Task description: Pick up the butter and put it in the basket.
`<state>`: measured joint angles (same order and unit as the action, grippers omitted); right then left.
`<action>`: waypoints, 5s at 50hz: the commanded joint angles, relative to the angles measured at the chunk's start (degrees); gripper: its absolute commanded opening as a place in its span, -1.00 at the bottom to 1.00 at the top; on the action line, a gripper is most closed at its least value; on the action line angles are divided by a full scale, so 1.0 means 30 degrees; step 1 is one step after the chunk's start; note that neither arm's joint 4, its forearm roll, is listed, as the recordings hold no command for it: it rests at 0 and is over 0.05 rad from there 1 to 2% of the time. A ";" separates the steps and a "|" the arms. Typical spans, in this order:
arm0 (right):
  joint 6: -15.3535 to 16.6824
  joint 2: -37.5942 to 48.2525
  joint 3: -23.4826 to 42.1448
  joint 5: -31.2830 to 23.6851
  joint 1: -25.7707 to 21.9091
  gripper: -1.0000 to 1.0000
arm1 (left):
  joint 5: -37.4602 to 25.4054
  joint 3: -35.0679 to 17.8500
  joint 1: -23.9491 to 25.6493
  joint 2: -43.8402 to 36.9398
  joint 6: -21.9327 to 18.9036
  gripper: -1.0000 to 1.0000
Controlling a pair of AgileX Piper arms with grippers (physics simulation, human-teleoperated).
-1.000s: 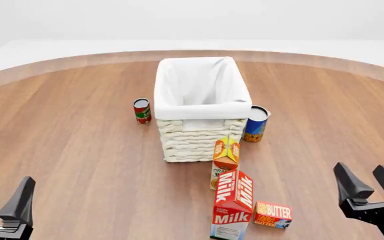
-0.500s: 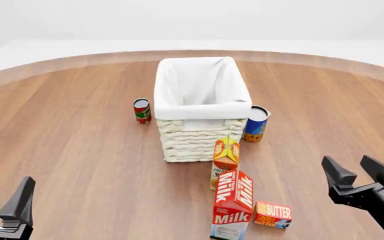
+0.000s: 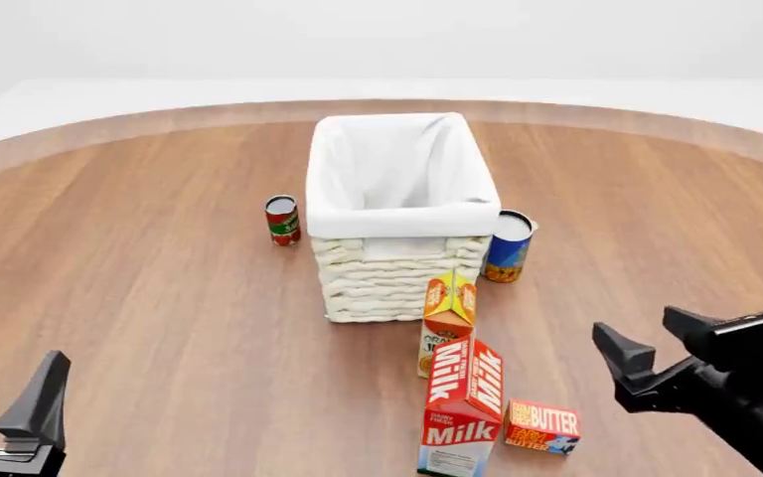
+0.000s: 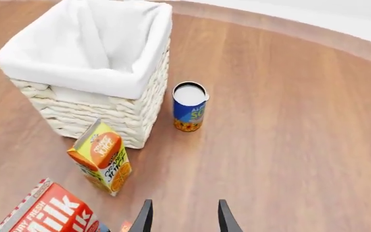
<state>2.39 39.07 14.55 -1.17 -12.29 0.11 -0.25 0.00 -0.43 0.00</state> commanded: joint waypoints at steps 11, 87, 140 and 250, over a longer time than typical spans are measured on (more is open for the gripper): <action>0.1967 0.0731 -0.0539 -0.1258 -0.3365 1.00 | 0.0000 0.0000 0.0000 0.0000 0.0000 1.00; 0.8498 0.6042 0.1116 -0.3097 -0.1915 1.00 | 0.0000 0.0000 0.0000 0.0000 0.0000 1.00; 1.0198 0.8547 0.1060 -0.2616 -0.3214 1.00 | 0.0000 0.0000 0.0000 0.0000 0.0000 1.00; 1.1697 1.2929 0.0293 0.0754 -0.3520 1.00 | 0.0000 0.0000 0.0000 0.0000 0.0000 1.00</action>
<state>37.24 75.43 15.43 -0.63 -22.81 0.11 -0.25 0.00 -0.43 0.00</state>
